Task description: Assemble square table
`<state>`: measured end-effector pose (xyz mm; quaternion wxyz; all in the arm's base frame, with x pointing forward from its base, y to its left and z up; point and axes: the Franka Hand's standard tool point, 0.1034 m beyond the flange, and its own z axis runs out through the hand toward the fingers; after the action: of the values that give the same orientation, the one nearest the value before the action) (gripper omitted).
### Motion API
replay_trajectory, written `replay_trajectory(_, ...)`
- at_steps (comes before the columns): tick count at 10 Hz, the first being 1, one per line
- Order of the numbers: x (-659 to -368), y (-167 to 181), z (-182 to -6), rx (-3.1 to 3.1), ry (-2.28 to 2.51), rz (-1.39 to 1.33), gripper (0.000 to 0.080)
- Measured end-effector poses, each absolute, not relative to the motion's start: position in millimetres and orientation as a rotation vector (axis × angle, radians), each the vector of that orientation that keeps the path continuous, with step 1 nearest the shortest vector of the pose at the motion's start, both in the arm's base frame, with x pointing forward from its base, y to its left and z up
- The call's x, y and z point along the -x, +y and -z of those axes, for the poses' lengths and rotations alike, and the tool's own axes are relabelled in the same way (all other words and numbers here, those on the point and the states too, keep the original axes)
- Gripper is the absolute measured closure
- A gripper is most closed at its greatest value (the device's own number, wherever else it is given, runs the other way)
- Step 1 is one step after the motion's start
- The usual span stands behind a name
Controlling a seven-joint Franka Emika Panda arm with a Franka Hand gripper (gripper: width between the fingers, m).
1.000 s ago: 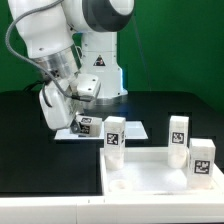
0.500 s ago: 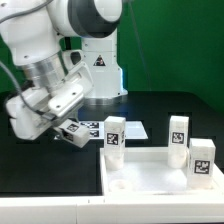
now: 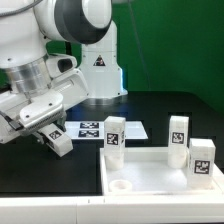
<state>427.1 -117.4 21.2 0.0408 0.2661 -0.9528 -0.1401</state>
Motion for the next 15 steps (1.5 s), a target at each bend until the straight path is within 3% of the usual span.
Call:
replay_trajectory(3,-430,-113,-20.7,-0.601,-2.973,0.442,0.0515)
replay_trajectory(8,-414,-168,-10.6,-0.42,-2.875,0.54,0.0515)
replay_trajectory(12,-415,-175,-7.6,-0.455,-2.87,0.529,0.0515)
replay_trajectory(14,-417,-175,-10.9,-0.461,-2.877,0.53,0.0231)
replay_trajectory(15,-418,-175,-11.9,-0.463,-2.879,0.53,0.0231)
